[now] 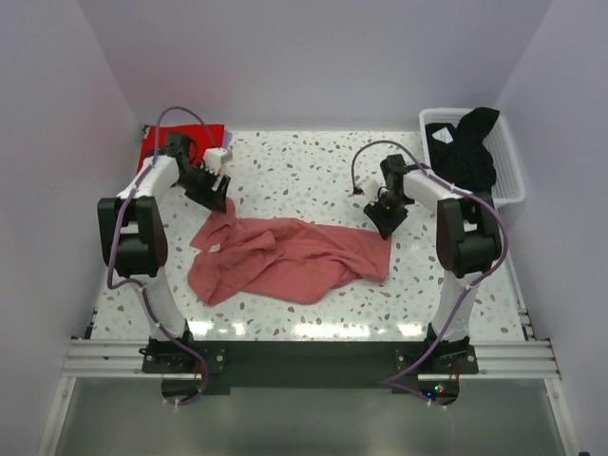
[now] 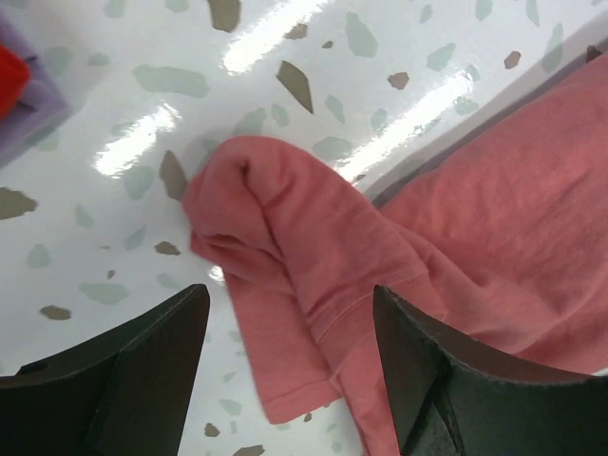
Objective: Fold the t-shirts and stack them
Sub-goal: Flatten the tshirt out
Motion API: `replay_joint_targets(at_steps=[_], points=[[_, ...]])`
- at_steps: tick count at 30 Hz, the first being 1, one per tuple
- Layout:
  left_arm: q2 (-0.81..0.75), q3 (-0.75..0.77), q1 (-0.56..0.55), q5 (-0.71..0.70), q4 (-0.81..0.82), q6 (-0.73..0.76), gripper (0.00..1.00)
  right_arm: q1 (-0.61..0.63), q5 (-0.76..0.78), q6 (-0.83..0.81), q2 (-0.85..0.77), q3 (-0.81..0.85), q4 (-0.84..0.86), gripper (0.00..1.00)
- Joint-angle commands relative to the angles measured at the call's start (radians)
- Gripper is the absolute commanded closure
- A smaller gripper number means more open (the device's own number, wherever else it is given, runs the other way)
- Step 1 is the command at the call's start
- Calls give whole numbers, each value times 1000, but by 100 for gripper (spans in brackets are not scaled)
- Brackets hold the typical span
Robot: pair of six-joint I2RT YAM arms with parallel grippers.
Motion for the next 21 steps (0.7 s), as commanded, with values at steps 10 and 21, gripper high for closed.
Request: replay_joint_targets(at_steps=[10, 21], points=[[-46, -121, -109, -8, 54, -126, 23, 4, -20, -50, 34, -47, -22, 100], [-56, -93, -116, -129, 66, -157, 74, -7, -11, -18, -33, -55, -1, 100]])
